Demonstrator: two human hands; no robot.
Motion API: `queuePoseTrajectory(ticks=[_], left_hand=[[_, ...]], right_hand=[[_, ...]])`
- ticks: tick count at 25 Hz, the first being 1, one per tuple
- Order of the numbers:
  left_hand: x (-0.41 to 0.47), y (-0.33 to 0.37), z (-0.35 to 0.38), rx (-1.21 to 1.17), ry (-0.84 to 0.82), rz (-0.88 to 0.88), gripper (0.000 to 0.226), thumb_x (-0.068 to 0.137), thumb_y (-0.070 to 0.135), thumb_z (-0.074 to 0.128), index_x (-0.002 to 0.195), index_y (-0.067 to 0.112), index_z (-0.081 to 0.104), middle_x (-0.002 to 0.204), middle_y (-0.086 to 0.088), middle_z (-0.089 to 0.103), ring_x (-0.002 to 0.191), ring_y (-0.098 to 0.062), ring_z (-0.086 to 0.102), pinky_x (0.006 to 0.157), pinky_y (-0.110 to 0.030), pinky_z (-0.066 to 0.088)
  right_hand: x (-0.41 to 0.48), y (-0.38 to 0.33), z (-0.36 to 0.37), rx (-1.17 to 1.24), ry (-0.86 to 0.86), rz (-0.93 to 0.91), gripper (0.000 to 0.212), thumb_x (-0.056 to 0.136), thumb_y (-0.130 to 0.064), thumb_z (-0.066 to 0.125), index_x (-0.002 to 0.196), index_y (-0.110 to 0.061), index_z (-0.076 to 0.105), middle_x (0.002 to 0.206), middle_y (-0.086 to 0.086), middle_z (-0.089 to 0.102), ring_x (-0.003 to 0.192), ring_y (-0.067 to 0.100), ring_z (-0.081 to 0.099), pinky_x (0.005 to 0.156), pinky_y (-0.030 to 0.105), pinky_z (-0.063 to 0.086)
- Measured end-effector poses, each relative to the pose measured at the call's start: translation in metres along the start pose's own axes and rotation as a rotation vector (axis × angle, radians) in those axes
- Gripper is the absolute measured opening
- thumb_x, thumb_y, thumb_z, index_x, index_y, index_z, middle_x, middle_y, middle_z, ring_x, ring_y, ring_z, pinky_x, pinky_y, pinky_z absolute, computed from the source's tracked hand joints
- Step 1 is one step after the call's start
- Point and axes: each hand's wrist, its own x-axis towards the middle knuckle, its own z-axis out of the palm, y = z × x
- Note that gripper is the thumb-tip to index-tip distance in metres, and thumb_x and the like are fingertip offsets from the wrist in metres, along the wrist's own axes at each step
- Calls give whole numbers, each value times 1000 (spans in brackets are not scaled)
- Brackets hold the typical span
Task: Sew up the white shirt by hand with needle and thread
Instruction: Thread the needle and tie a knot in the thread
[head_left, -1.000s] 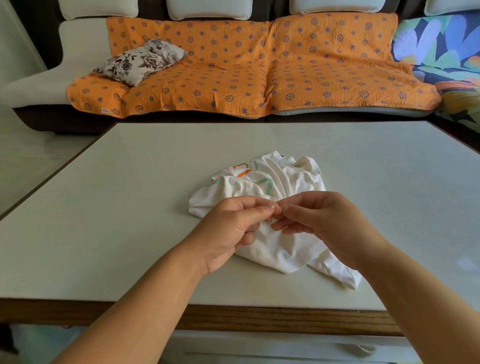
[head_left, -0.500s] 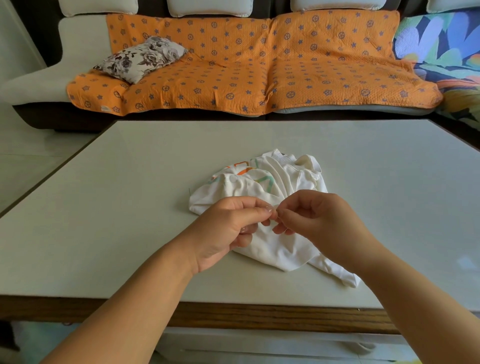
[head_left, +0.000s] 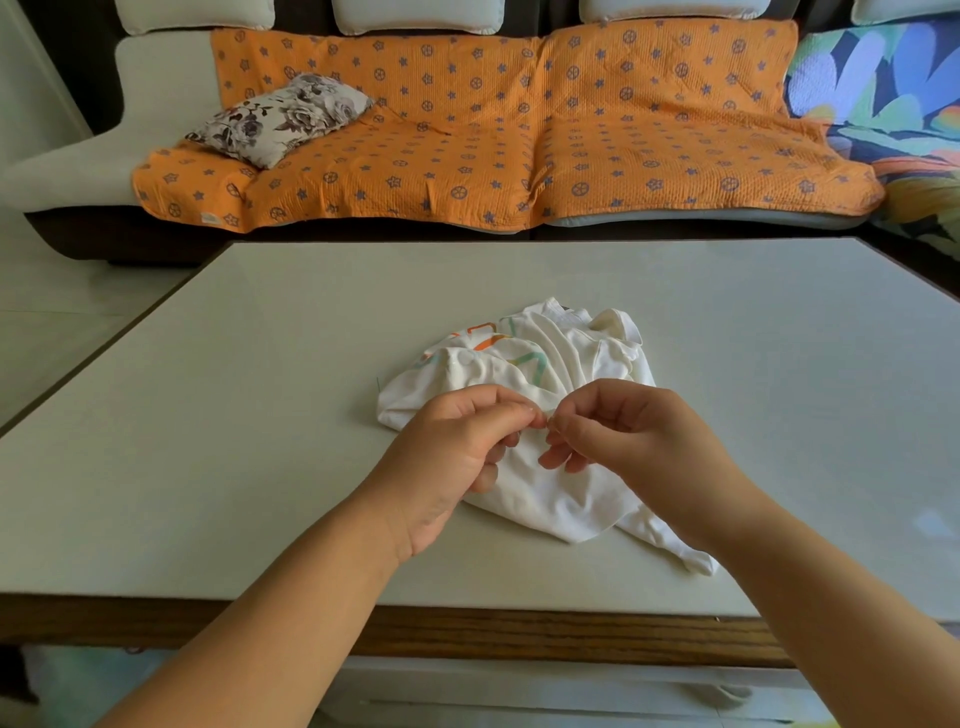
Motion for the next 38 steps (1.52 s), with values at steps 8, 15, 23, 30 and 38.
queuePoseTrajectory(ticks=[8, 15, 23, 30, 38], left_hand=[[-8, 0, 5, 306, 115, 256, 20, 92, 22, 60, 76, 21, 71, 53, 18, 50, 54, 0, 42, 53, -9, 33], [-8, -4, 6, 411, 166, 395, 15, 90, 14, 64, 76, 15, 69, 59, 18, 54, 56, 0, 47, 56, -8, 36], [-10, -5, 10, 425, 142, 406, 18, 87, 9, 63, 69, 13, 64, 63, 14, 53, 58, -2, 47, 57, -9, 36], [-7, -2, 0, 381, 27, 296, 20, 75, 28, 58, 72, 10, 68, 72, -2, 53, 65, -6, 46, 60, -13, 37], [-9, -2, -5, 429, 26, 298, 16, 86, 18, 68, 70, 15, 67, 67, 14, 49, 62, -2, 44, 61, -10, 35]], right_hand=[[-1, 2, 7, 189, 0, 76, 30, 78, -26, 75, 98, -4, 69, 85, 9, 74, 78, 15, 72, 69, 22, 56], [-3, 2, 12, 203, 131, 44, 14, 86, -12, 71, 86, 1, 65, 76, 9, 74, 71, 14, 70, 65, 20, 53], [-7, 18, 29, -298, 443, -524, 32, 78, -1, 74, 73, -22, 51, 94, -10, 68, 79, 11, 64, 67, 19, 52], [-3, 19, 23, -466, 400, -746, 15, 76, -1, 68, 69, -7, 56, 98, -2, 72, 78, 10, 66, 68, 14, 50], [-4, 19, 23, -369, 344, -679, 11, 80, -13, 65, 71, -7, 61, 79, -4, 69, 75, 9, 62, 70, 7, 45]])
